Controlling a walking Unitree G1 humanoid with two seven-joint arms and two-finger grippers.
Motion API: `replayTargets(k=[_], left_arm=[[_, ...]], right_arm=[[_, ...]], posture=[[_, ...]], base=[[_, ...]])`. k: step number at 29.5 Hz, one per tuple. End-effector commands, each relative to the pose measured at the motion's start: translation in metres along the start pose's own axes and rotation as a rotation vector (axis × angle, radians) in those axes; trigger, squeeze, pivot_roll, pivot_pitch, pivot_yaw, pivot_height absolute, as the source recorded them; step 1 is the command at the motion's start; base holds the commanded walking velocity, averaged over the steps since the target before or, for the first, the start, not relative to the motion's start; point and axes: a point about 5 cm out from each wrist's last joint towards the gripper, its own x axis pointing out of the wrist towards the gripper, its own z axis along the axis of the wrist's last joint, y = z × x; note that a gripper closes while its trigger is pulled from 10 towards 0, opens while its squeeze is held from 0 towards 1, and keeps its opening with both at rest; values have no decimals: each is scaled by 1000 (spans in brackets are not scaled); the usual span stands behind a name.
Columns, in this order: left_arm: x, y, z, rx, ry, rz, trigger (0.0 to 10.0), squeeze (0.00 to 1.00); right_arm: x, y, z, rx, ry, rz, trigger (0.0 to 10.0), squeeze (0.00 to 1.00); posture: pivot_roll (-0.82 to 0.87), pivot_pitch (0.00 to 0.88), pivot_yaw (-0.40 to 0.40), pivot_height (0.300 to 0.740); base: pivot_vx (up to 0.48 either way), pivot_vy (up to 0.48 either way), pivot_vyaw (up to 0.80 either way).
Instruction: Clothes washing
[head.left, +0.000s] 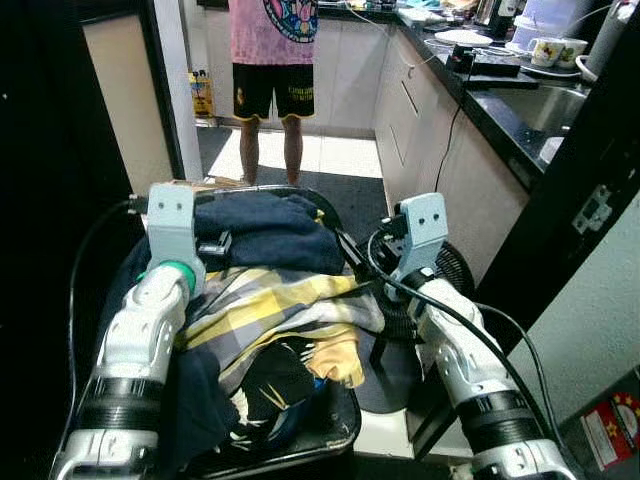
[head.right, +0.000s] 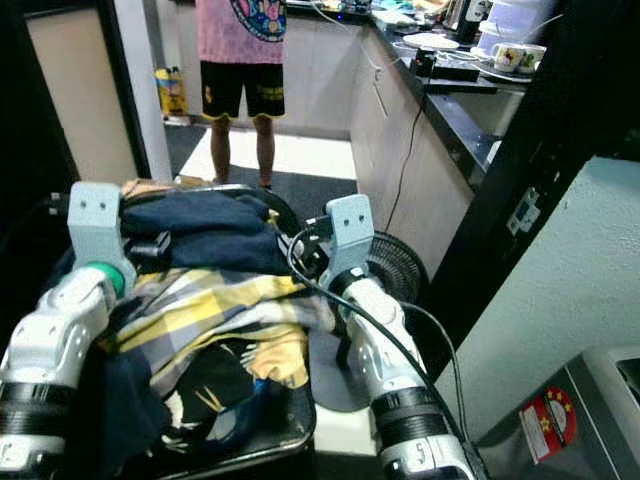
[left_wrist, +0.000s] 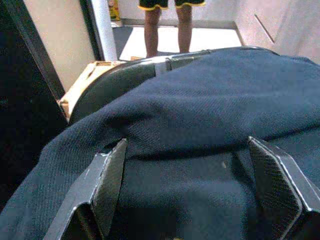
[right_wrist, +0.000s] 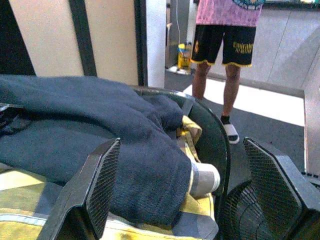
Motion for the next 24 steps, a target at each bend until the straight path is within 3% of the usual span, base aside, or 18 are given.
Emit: replayTargets(k=[1,4,5,6,10,11,14,15,16,24], left_arm=[[1,2,-4,-3,28,3,10000,1000],[6,1,4,-18,61,-19,10000,1000],[6,1,8,-23,68,-31,10000,847],[4,0,8,-27,79,-55,10000,63],[3,0,8,-29,90,-79,10000,63],[2,-1,3,-16,109,-88,10000,0],[3,-1,-5,-10,143,-94,10000,0],[3,0,-13,-4,171,-93,7451,0],[3,1,-19,3,197,-95,0,0],[2,2,-25,21,238,-129,0,0]], right_arm=[[0,1,-3,-4,8,6,10000,0],[3,1,-1,-13,10,19,10000,0],[4,1,0,-15,10,21,10000,0],[4,0,0,-16,11,22,10000,0],[4,0,0,-17,11,22,10000,0],[4,-1,-1,-18,12,23,10000,0],[5,-1,-2,-19,12,26,10000,0],[6,0,-3,-20,12,29,10000,0],[7,0,-3,-21,11,32,10000,0],[8,0,-4,-24,9,36,10000,0]], posture=[[-5,70,-31,740],[-7,74,-31,740],[-6,79,-32,740],[-5,82,-33,740],[-5,82,-33,740],[-1,86,-37,740],[-2,86,-38,740],[-2,87,-39,740],[-2,87,-39,740],[-1,88,-39,740]], base=[[0,0,0],[0,0,0],[0,0,0],[0,0,0],[0,0,0],[0,0,0],[0,0,0],[0,0,0],[0,0,0],[0,0,0]])
